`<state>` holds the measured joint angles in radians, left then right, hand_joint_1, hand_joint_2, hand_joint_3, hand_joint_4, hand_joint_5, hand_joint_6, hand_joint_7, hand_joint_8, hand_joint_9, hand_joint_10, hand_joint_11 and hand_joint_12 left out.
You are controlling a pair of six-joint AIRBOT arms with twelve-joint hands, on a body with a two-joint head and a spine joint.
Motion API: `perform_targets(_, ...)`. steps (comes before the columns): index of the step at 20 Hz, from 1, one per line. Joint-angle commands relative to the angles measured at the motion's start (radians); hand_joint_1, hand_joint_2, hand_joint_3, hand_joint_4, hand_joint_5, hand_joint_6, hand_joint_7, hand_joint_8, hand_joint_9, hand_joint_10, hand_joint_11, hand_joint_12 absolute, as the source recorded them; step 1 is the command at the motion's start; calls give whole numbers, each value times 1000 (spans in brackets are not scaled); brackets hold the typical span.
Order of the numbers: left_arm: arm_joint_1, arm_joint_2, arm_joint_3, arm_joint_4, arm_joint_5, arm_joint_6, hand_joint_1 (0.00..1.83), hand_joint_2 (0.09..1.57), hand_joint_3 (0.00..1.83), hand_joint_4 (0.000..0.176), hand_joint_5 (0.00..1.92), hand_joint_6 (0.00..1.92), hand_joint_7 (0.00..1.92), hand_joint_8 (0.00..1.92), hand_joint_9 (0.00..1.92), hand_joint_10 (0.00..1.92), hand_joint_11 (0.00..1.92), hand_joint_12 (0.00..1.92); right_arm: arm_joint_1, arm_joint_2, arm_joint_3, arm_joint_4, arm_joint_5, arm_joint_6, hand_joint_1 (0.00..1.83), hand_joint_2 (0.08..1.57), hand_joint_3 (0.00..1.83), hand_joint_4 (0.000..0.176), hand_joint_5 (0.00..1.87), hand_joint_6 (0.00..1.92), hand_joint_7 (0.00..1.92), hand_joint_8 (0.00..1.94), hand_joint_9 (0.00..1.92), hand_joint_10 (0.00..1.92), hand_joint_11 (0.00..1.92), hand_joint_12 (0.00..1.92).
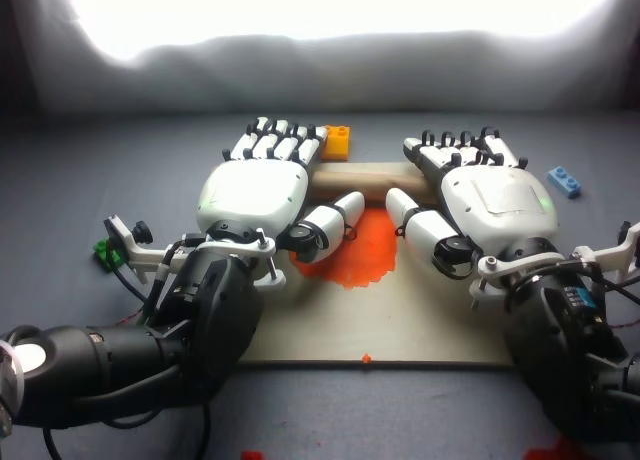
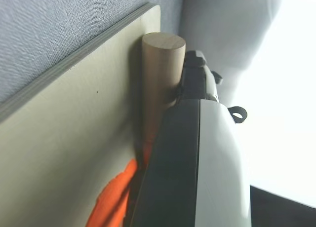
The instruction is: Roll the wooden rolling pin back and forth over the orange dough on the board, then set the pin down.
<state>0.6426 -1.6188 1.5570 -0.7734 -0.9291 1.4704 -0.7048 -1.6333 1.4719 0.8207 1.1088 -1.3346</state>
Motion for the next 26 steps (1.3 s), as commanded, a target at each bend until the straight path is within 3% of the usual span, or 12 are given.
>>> perform_targets(1,-5,8,9,11,-77,-9,0,1466,2,0,152,10,165,6,118,12,27,25,8,4,1,-50,103,6,0,1529,0,0,370,7,398,1,370,7,0,910)
perform_targets(10,10,20,1,11,-84,-61,0,1470,2,0,171,11,197,11,144,15,19,40,-5,5,-34,-50,145,-16,0,1526,0,0,381,8,420,8,393,11,0,937)
perform_targets(26,33,62,-75,12,-72,-40,0,1469,0,0,197,6,240,5,192,6,0,205,-40,22,-81,-50,135,-33,0,1528,1,0,388,3,431,2,406,5,0,958)
